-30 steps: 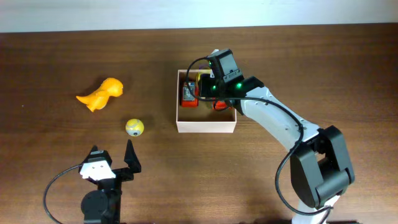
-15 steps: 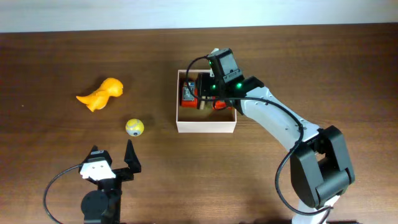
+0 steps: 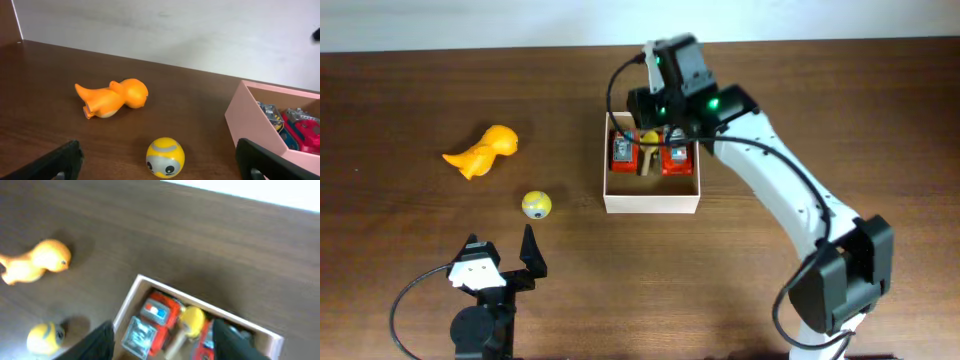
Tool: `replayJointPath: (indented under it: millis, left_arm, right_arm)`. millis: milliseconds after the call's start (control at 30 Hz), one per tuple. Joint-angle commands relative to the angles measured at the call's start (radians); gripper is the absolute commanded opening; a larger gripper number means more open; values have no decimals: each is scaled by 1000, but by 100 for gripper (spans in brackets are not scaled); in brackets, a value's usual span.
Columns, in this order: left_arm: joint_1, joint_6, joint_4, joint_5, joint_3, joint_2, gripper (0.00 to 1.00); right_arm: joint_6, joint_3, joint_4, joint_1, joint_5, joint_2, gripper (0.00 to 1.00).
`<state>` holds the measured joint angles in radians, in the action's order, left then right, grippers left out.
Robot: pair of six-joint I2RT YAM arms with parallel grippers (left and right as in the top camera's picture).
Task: Pack container
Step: 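Open the right gripper and raise it back to the upper right, then move the left gripper over the orange dinosaur toy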
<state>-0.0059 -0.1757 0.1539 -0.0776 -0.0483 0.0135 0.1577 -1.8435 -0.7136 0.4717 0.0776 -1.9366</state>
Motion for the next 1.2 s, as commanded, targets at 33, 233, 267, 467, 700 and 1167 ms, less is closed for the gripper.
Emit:
replayJointPath:
  millis: [33, 233, 267, 467, 700, 1167]
  left_arm:
    - [5, 13, -3, 3, 5, -8, 99]
    - [5, 13, -2, 3, 5, -8, 99]
    - [5, 13, -3, 3, 5, -8, 99]
    - [5, 13, -3, 3, 5, -8, 99]
    - [5, 13, -3, 3, 5, -8, 99]
    - [5, 13, -3, 3, 5, -8, 99]
  right_arm:
    - [-76, -109, -104, -64, -172, 2, 64]
    - [-71, -174, -241, -241, -233, 2, 78]
    - [-59, -174, -259, -280, -234, 2, 82]
    - [16, -151, -328, -493, -251, -2, 99]
    - [42, -116, -369, -647, -243, -10, 99]
    - [42, -116, -383, -653, -243, -11, 99]
